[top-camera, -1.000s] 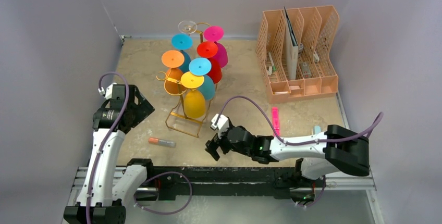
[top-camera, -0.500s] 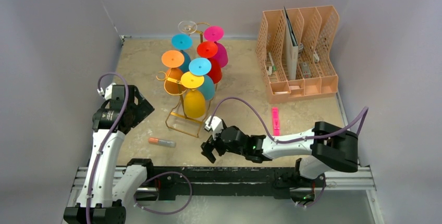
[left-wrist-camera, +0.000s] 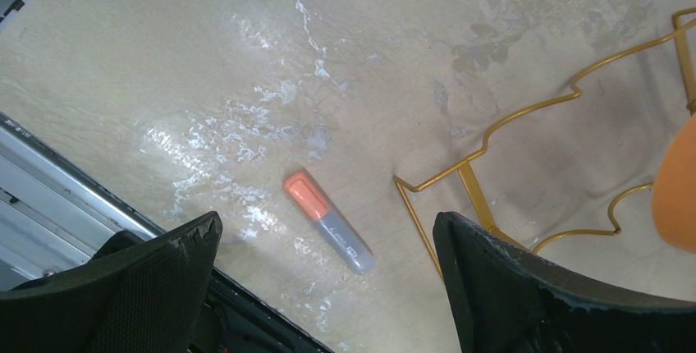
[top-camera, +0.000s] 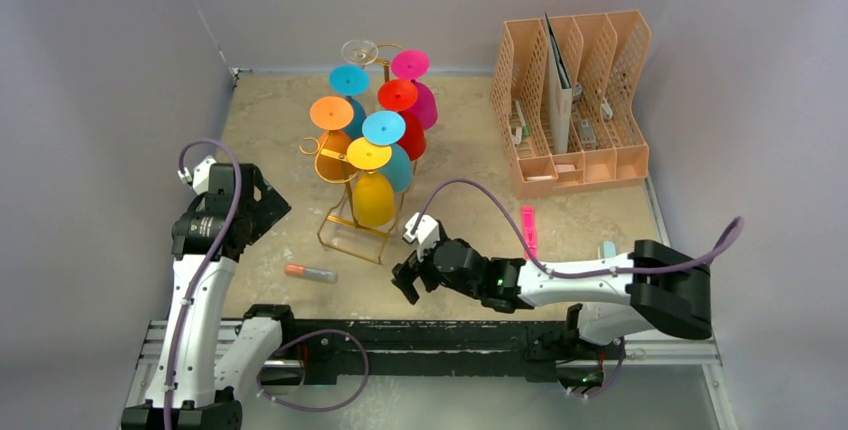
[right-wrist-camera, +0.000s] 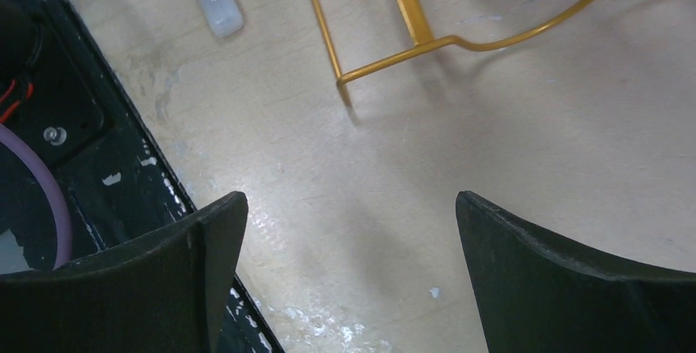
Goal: Take the wine glass off the wine glass rack
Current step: Move the wine rack to the center of the board.
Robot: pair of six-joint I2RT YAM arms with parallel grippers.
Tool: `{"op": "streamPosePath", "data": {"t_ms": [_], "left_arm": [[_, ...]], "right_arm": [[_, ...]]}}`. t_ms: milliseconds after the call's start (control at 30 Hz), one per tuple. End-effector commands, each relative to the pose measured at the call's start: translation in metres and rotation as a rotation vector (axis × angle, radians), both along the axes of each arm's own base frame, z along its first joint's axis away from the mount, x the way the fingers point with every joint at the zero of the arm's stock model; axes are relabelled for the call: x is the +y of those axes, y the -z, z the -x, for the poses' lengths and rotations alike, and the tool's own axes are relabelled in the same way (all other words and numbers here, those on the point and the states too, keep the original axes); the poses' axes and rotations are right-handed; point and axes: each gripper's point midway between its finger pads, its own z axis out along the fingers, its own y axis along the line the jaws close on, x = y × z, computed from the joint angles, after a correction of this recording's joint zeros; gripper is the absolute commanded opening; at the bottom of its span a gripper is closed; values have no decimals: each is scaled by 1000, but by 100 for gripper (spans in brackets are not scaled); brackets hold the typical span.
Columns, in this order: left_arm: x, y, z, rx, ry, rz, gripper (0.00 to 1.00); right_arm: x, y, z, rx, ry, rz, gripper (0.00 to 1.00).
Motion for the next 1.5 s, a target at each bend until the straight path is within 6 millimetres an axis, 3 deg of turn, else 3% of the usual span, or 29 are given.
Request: {"op": "streamPosePath", "data": {"t_ms": [0,167,367,633,900,1100,1300,1467], "left_arm": [[7,-24,-3,-73,-22,-33,100],[7,-24,-2,-71,-24,-32,100],[4,-17,-2,-53,-22,-14,100],[8,-18,8,-32,-25,-38,100],[9,-16,4,-31,-18,-44,100],[8,-14,3,-21,-12,-45,100],[8,-15,1,-24,-7,-45,100],[5,-9,-1,-13,2,-32,100]], "right_arm": [[-19,-11,-11,-49,85,12,99],[-13,-12,-1,-15,32,9,99],[35,-4,33,40,-186,1,99],[73,-1,38,7,-249,-62,99],[115,-2,51,-51,-348,-116,97],[128,11,35,-105,-301,-88,97],[117,44,16,-133,-236,-2,97],[113,59,1,-102,-200,10,96]]}}
